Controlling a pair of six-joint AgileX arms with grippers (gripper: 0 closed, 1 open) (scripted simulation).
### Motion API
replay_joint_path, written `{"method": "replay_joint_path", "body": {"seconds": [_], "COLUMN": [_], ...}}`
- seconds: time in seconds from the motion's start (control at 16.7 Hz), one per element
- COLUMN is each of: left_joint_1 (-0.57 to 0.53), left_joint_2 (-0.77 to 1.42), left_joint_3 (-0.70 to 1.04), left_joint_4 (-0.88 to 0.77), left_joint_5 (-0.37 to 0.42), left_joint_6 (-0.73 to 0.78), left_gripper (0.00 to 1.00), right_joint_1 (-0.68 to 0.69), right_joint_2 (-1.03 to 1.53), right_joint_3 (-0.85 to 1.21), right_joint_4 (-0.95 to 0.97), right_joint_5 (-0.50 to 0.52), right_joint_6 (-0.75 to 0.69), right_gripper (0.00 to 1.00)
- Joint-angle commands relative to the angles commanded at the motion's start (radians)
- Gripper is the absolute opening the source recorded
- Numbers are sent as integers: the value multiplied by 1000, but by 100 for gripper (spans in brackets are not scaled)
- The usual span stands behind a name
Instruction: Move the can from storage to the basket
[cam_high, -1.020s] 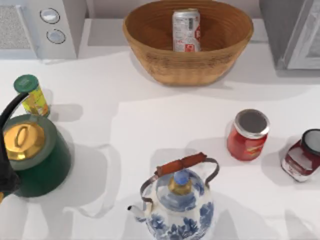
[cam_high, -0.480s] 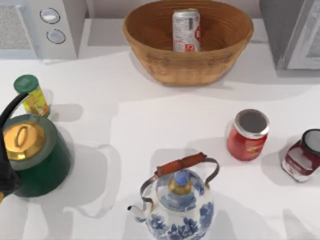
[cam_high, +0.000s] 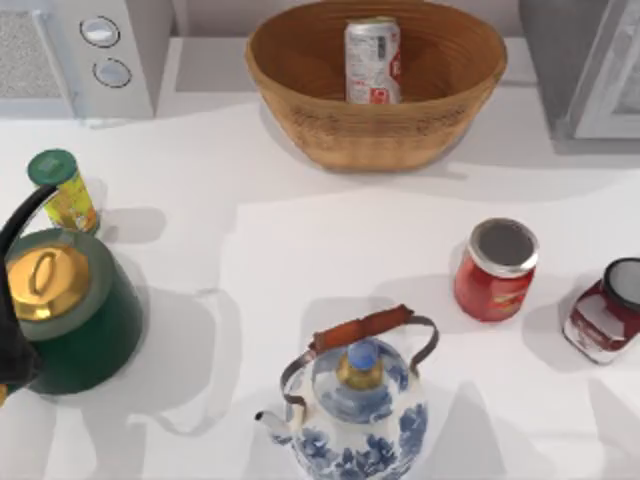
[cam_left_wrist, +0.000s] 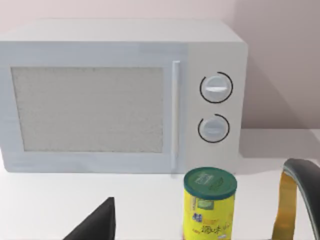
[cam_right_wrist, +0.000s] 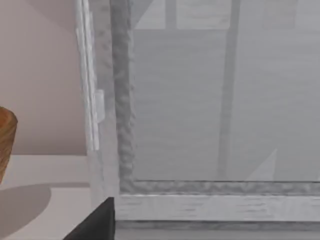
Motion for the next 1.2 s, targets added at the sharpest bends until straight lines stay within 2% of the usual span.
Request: {"method": "replay_joint_path", "body": {"seconds": [0.84,1.02,1.2], "left_joint_1": [0,0,0], "left_joint_2": [0,0,0], "left_joint_3": [0,0,0], "left_joint_4": [0,0,0], "left_joint_5": [0,0,0], "left_joint_6": [0,0,0], "left_gripper": [100,100,100], "right_joint_1": [-560,-627,-639], "right_joint_2": [856,945,960], "right_joint_3": [200,222,227], "right_joint_4": [656,732,745], "right_joint_5": [-543,-613,-625], "right_joint_6": [15,17,17], "right_gripper": [100,100,100]}}
